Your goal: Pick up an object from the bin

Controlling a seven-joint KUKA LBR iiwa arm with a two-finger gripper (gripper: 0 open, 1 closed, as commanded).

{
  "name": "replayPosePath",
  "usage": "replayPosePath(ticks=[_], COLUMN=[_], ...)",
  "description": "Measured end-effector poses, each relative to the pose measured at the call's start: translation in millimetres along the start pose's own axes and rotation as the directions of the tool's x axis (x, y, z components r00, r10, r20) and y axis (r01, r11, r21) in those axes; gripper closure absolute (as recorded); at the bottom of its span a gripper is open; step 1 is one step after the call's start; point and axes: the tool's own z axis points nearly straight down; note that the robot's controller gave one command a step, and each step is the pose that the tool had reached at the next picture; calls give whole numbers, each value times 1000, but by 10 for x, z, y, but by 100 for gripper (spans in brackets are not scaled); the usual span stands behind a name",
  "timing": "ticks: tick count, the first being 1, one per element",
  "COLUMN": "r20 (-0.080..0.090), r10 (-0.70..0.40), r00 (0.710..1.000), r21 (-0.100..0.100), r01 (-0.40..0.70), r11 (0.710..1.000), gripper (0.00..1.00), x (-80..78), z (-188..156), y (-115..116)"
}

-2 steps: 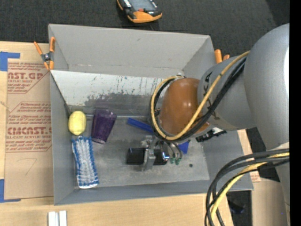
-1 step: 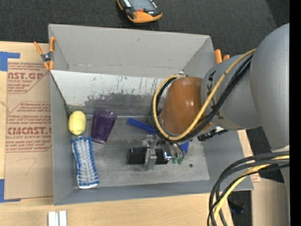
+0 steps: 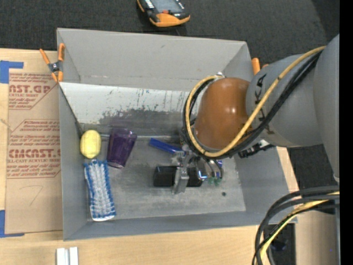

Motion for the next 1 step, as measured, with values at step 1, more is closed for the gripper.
replayPosePath(ticks=[1], r20=[-1], r10=[1], r00=[1000], r21=[-1], r01=[-1], r11=[1000], gripper=[100], x=[-21], z=[-359], y=[80])
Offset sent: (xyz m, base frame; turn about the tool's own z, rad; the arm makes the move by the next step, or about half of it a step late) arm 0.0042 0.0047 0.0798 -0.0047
